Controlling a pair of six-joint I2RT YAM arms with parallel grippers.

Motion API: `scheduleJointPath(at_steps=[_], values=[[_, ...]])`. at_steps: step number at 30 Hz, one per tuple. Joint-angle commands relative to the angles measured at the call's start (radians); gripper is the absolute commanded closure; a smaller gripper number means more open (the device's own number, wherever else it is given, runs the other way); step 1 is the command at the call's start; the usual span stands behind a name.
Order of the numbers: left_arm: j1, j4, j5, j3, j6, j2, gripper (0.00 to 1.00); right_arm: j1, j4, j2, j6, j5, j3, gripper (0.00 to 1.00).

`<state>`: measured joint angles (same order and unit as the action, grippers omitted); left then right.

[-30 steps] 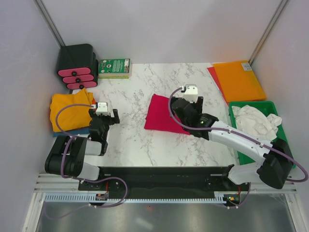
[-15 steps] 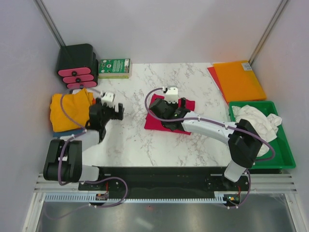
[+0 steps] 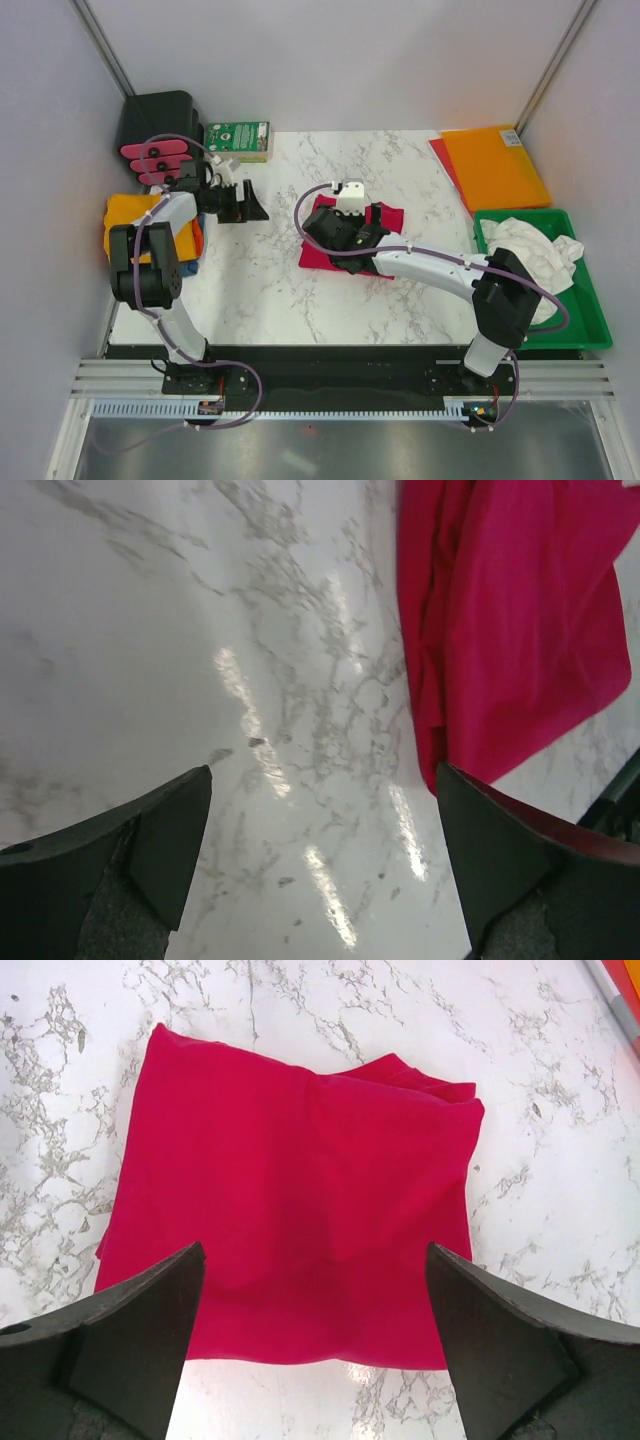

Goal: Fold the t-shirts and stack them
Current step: Fold the tshirt

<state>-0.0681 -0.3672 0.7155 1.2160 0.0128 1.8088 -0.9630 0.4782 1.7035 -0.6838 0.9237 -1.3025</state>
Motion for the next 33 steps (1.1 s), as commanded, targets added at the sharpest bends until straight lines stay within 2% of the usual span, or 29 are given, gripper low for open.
scheduleJointPath(at_steps=[1, 3, 5, 6, 8, 9, 11, 12, 15, 16, 17, 18, 19, 20, 23, 26, 27, 30, 32, 33], values=[[0.108, -0.119, -0.007, 0.048, -0.057, -0.023, 0.01, -0.011, 0.013, -0.015, 0.024, 0.061, -0.021, 0.02], [0.111, -0.104, 0.025, 0.043, -0.085, -0.025, 0.00, -0.010, 0.014, -0.015, 0.027, 0.078, -0.021, 0.02], [0.143, -0.088, -0.025, 0.028, -0.094, -0.038, 0.00, -0.010, 0.013, -0.001, 0.024, 0.083, -0.023, 0.02], [0.171, -0.082, -0.194, 0.027, -0.097, -0.042, 0.00, -0.010, 0.014, 0.007, 0.017, 0.081, -0.027, 0.02], [0.255, -0.065, -0.372, 0.025, -0.093, -0.026, 0.00, -0.006, 0.016, 0.041, 0.000, 0.066, -0.034, 0.02], [0.273, -0.062, -0.524, 0.030, -0.109, -0.014, 0.00, 0.000, 0.017, 0.051, -0.037, 0.032, -0.040, 0.02], [0.301, -0.107, -0.579, 0.069, -0.112, 0.021, 0.00, 0.009, 0.016, 0.076, -0.066, 0.001, -0.044, 0.02], [0.310, -0.131, -0.661, 0.085, -0.116, 0.046, 0.00, 0.009, 0.014, 0.084, -0.072, -0.008, -0.055, 0.02], [0.318, -0.145, -0.743, 0.079, -0.129, 0.003, 0.00, 0.007, 0.014, 0.108, -0.072, -0.013, -0.072, 0.02], [0.282, -0.118, -0.742, 0.033, -0.163, -0.024, 0.00, 0.007, 0.014, 0.116, -0.066, -0.011, -0.073, 0.02], [0.254, -0.089, -0.681, 0.001, -0.222, -0.063, 0.01, 0.007, 0.014, 0.119, -0.066, -0.006, -0.076, 0.02], [0.229, -0.060, -0.592, -0.027, -0.226, -0.112, 0.03, 0.009, 0.013, 0.120, -0.066, -0.003, -0.077, 0.02], [0.215, -0.032, -0.515, -0.056, -0.212, -0.121, 0.11, 0.009, 0.014, 0.123, -0.068, 0.000, -0.075, 0.02], [0.228, -0.033, -0.505, -0.050, -0.203, -0.123, 0.14, 0.010, 0.007, 0.128, -0.063, -0.005, -0.076, 0.02], [0.315, -0.012, -0.573, -0.045, -0.151, -0.134, 0.15, 0.032, -0.003, 0.166, -0.054, -0.069, -0.096, 0.02], [0.350, 0.005, -0.509, -0.055, -0.135, -0.128, 0.14, 0.079, -0.029, 0.199, -0.066, -0.164, -0.109, 0.15], [0.350, 0.004, -0.481, -0.046, -0.137, -0.121, 0.14, 0.089, -0.036, 0.209, -0.069, -0.177, -0.112, 0.30], [0.355, 0.005, -0.407, -0.030, -0.139, -0.100, 0.14, 0.113, -0.055, 0.238, -0.062, -0.212, -0.132, 0.61], [0.363, 0.008, -0.346, -0.015, -0.134, -0.082, 0.13, 0.133, -0.053, 0.255, -0.060, -0.239, -0.142, 0.68], [0.364, 0.010, -0.337, 0.002, -0.140, -0.074, 0.12, 0.139, -0.053, 0.274, -0.068, -0.249, -0.144, 0.78]])
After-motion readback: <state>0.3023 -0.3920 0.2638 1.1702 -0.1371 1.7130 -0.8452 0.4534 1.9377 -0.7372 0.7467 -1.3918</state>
